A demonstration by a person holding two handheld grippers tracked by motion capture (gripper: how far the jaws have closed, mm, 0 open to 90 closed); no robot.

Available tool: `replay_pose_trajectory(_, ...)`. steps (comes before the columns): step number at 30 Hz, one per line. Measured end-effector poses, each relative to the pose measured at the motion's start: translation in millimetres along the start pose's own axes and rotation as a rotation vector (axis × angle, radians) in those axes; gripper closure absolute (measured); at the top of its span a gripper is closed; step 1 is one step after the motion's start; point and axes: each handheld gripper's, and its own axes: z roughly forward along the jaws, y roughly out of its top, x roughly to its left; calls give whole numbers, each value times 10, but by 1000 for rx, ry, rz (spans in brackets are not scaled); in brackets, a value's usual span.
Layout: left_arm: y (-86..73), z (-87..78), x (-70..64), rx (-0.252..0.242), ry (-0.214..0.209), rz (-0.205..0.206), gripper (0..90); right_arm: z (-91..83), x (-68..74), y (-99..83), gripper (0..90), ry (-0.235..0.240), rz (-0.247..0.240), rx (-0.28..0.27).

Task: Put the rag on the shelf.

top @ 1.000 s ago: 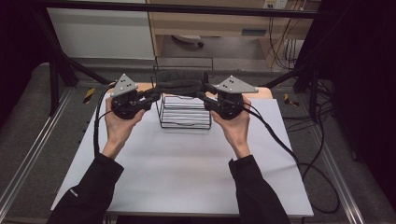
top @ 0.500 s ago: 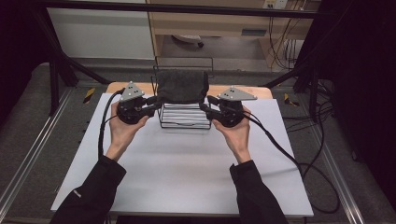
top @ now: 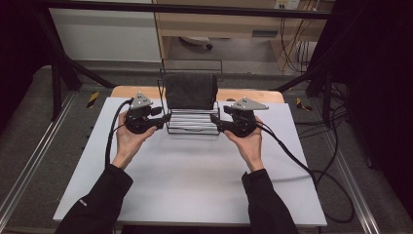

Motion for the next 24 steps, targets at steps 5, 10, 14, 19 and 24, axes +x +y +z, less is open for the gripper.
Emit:
replay_pose_trajectory(5, -46, -44, -12, 34, -13, -2, 393, -121, 3, 21, 189, 20, 6, 15)
replay_pose_trajectory(10, -121, -111, -24, 52, -27, -8, 312, -256, -15, 31, 103, 23, 12, 38)
replay_pose_trajectory(14, -204, -170, -34, 70, -51, -21, 242, -356, -26, 9, 66, 29, 13, 50)
replay_pose_trajectory(19, -325, -258, -65, 82, -59, -15, 179, -465, -44, -66, 19, 30, 20, 71)
replay_pose_trajectory(24, -485, -355, -97, 79, -67, -8, 126, -582, -59, -172, 7, 28, 21, 88)
